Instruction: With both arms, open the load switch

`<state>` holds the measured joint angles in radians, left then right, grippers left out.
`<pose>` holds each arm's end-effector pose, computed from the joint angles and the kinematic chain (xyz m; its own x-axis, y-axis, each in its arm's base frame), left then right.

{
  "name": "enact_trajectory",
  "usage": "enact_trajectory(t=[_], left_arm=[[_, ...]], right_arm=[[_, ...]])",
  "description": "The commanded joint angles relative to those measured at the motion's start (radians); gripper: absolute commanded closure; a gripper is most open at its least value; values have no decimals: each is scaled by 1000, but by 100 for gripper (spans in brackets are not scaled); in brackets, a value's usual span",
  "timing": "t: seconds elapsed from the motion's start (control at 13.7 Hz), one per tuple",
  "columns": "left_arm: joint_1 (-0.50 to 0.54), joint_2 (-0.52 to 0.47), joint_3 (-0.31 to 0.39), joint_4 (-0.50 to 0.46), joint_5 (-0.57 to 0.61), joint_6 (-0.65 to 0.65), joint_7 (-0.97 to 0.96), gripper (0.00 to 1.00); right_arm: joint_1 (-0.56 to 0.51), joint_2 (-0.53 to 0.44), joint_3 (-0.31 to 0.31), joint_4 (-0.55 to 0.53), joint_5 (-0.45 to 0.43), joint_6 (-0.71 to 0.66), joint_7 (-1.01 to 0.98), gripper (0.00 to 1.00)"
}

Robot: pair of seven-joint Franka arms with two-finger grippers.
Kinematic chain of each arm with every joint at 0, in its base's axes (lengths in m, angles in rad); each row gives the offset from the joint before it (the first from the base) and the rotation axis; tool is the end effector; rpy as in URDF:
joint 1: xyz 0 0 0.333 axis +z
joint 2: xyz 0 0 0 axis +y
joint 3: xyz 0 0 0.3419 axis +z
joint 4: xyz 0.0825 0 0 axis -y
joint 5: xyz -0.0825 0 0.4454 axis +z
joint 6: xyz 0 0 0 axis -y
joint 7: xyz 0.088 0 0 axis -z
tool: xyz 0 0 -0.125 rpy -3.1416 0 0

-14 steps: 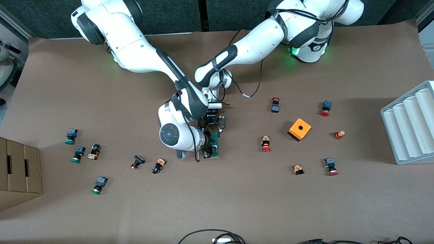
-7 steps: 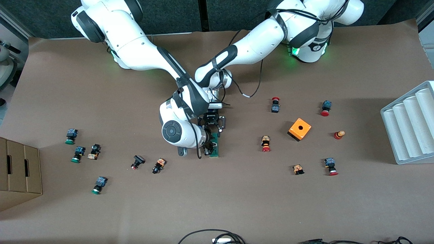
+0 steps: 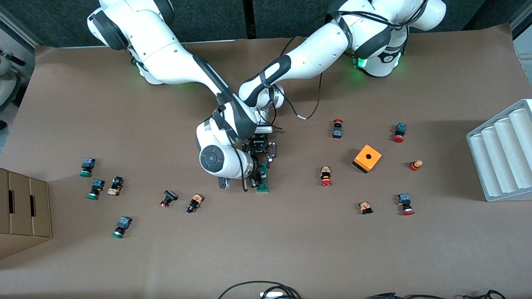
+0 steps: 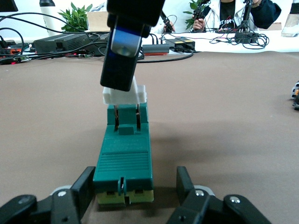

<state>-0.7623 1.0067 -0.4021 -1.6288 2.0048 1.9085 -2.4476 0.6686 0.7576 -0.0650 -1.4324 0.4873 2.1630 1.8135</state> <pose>0.3816 -0.6181 0.0235 0.3568 -0.0186 0.9340 -0.0013 -0.9998 -0.0195 0.6338 0.4785 0.2110 0.0692 -0.9464 -0.3156 -0.9817 -0.1210 0.1473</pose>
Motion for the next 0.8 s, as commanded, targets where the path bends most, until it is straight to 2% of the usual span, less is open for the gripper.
enact_trajectory(t=[0.0,0.73], left_arm=[[-8,0,5,14,3,-8,15,23],[-6,-2,6,12,3,-8,15,23]], right_arm=[[9,-31,2,-45,-29,3,1,71],[37,-12,2,-59,-44,52,3,71]])
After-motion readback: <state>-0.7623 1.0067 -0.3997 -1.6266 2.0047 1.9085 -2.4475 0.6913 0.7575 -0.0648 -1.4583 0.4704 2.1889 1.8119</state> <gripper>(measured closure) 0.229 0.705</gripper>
